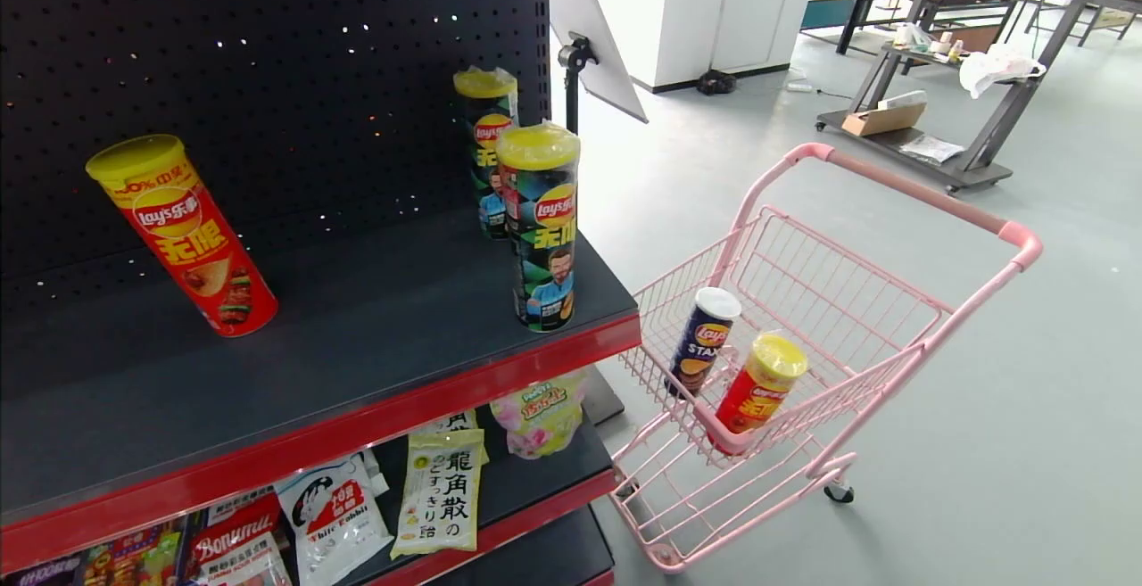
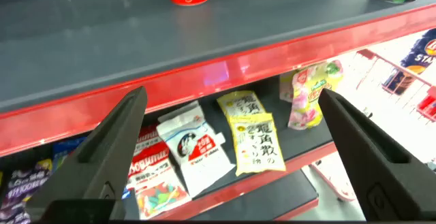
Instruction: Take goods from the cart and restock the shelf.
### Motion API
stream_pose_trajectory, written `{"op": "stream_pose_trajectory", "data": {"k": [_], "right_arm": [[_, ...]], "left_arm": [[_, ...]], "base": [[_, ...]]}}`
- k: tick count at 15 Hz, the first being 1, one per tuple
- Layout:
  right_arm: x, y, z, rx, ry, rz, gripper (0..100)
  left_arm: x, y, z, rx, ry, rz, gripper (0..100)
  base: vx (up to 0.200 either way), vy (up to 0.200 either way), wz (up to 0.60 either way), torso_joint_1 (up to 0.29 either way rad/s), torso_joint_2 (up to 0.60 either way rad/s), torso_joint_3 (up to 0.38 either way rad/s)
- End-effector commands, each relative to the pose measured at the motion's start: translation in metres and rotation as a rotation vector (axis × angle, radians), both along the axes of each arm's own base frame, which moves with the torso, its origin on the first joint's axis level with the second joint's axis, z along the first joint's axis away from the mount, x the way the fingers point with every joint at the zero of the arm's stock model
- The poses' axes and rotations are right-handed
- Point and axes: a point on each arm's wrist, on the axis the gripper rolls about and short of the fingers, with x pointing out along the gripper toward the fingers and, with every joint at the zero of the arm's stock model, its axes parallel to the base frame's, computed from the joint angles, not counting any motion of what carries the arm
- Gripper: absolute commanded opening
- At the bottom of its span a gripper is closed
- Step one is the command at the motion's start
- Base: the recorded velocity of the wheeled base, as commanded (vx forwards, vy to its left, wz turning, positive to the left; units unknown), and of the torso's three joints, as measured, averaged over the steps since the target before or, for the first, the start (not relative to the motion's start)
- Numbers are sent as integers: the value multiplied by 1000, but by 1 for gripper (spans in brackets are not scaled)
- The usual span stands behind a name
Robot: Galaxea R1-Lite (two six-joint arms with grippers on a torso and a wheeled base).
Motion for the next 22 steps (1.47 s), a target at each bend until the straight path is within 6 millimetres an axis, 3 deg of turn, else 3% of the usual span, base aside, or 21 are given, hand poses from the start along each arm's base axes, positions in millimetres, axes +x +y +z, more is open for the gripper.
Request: {"op": "stream_pose_trajectory", "data": {"k": [1, 13, 22], "right_arm": [[0, 0, 0, -2, 0, 0, 100], [0, 0, 0, 3, 0, -3, 100], [0, 0, 0, 0, 0, -3, 100]], "left_arm": [[0, 0, 0, 0, 1, -1, 100], [0, 0, 0, 0, 1, 1, 100], [0, 0, 0, 0, 1, 1, 100]], "base": [[0, 0, 0, 0, 0, 0], [0, 0, 0, -111, 286, 173], [0, 0, 0, -168, 509, 336]]}}
